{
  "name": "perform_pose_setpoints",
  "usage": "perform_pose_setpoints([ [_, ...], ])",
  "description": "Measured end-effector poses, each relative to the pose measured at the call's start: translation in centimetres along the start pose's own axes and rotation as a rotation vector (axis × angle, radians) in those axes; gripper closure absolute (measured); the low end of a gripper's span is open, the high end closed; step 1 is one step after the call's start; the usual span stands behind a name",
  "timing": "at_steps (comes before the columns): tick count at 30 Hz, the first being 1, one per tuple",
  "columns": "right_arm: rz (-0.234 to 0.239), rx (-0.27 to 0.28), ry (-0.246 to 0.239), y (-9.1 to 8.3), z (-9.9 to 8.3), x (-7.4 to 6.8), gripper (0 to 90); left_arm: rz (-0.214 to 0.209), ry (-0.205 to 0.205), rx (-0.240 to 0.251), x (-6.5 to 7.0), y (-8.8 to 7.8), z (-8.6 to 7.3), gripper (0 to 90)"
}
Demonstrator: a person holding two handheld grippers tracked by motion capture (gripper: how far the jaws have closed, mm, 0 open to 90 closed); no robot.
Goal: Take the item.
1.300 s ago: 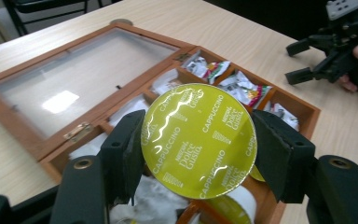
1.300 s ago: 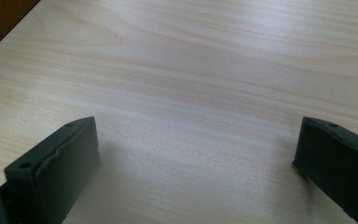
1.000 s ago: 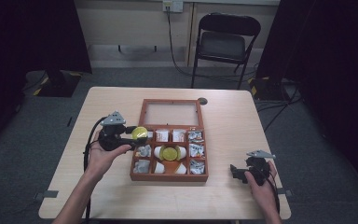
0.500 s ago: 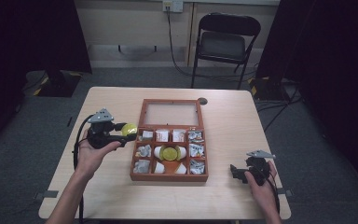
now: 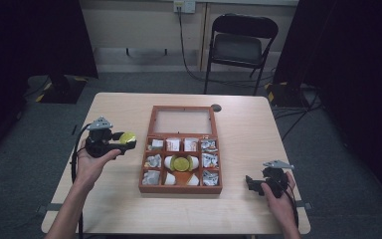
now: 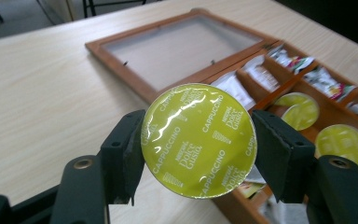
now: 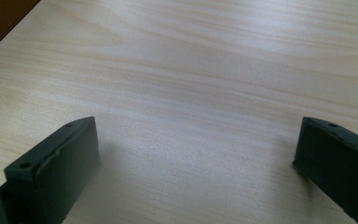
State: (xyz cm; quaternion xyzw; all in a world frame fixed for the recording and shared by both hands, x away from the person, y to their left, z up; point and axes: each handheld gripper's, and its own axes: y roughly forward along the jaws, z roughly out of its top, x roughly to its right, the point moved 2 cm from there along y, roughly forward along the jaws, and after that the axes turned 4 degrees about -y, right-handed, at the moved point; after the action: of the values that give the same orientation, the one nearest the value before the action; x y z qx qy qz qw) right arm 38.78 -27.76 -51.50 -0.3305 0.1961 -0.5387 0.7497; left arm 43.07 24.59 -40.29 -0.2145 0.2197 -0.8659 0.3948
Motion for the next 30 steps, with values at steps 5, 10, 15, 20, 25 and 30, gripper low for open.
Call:
perform_pose_setpoints([
  [5, 0.0, 0.0, 0.0, 0.0, 0.0, 0.0, 0.0, 0.01, -0.024, -0.046, -1.1, 1.4, -1.2, 38.1],
  [10, 0.0, 0.0, 0.0, 0.0, 0.0, 0.0, 0.0, 0.033, -0.043, -0.091, -2.2, 2.3, -2.4, 38.1],
  [15, 0.0, 0.0, 0.0, 0.0, 0.0, 0.0, 0.0, 0.048, -0.056, -0.113, -3.2, 2.9, -3.4, 38.1],
  [20, 0.0, 0.0, 0.0, 0.0, 0.0, 0.0, 0.0, 0.058, -0.063, -0.144, -3.8, 3.9, -4.4, 38.1],
  [25, 0.0, 0.0, 0.0, 0.0, 0.0, 0.0, 0.0, 0.062, -0.051, -0.181, -3.8, 5.0, -5.0, 38.1],
  [30, 0.0, 0.0, 0.0, 0.0, 0.0, 0.0, 0.0, 0.063, -0.04, -0.192, -4.1, 5.7, -5.7, 38.1],
])
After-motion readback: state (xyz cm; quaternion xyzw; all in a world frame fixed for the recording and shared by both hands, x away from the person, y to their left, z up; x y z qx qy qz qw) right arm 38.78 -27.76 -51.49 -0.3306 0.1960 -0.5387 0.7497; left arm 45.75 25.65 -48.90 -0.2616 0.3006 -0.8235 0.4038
